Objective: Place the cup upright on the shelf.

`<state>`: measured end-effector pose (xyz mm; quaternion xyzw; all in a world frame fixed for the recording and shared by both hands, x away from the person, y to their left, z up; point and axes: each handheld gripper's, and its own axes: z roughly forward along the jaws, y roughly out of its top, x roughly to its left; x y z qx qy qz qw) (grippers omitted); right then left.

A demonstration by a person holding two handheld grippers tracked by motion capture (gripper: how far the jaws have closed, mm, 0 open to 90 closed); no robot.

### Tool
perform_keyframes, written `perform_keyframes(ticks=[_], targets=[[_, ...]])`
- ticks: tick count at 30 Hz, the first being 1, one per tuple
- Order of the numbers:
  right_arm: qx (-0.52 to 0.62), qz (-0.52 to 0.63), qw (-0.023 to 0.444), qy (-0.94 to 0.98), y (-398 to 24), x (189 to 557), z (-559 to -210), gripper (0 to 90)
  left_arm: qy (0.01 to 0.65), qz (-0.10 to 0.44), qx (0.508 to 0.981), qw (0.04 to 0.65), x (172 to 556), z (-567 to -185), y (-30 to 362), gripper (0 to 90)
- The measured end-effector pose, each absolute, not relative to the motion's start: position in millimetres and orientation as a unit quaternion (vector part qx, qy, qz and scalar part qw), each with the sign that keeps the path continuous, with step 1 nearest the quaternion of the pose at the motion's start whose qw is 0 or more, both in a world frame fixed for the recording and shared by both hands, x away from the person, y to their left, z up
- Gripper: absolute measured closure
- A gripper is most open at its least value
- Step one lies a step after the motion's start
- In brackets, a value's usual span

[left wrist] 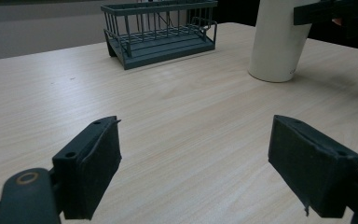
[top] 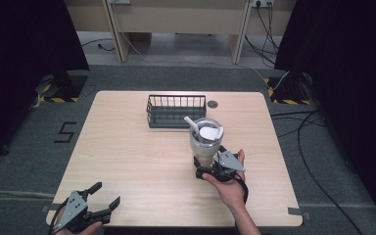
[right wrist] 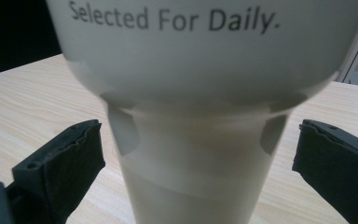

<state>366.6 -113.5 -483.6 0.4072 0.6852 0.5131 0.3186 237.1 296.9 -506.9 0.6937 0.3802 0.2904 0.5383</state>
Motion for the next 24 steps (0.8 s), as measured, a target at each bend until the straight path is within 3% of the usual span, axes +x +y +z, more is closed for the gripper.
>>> perform_keyframes(ticks=[10,17,24], targets=[[0.398,0.512,0.321,0.690,-108,378,-487,0.7,0.378,0.289,0.695,0.538,237,-507,296,16.0],[0.399,0.516,0.317,0.688,-105,384,-490,8.9,0.376,0.287,0.699,0.537,237,-507,296,16.0],[0.392,0.513,0.320,0.693,-104,386,-491,9.8,0.373,0.284,0.701,0.537,237,-507,295,15.9]])
